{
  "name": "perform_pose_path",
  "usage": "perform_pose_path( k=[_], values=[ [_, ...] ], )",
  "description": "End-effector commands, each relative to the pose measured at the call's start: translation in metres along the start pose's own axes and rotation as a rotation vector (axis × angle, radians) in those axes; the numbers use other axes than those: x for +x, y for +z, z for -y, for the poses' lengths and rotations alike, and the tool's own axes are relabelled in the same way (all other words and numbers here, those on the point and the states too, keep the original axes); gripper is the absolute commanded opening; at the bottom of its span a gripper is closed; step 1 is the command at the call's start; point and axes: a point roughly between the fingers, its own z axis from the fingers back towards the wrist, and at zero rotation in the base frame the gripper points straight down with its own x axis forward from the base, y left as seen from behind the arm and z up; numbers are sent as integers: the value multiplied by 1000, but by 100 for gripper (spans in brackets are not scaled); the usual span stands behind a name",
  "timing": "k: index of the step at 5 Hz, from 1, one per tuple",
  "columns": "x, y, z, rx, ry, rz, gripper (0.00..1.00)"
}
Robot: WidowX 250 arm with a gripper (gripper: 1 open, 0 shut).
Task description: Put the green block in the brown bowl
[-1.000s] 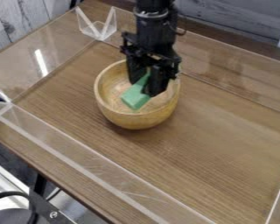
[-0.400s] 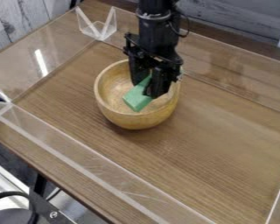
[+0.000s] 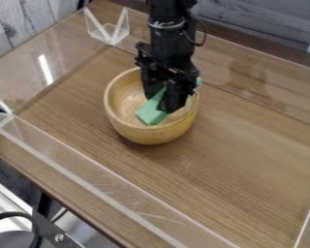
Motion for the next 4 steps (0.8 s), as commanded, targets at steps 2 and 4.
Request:
perform_pose_path(
  k=[2, 4],
  values=[
    [-1, 14, -13, 32, 49, 70, 100],
    [-15, 18, -15, 83, 85, 149, 100]
  ],
)
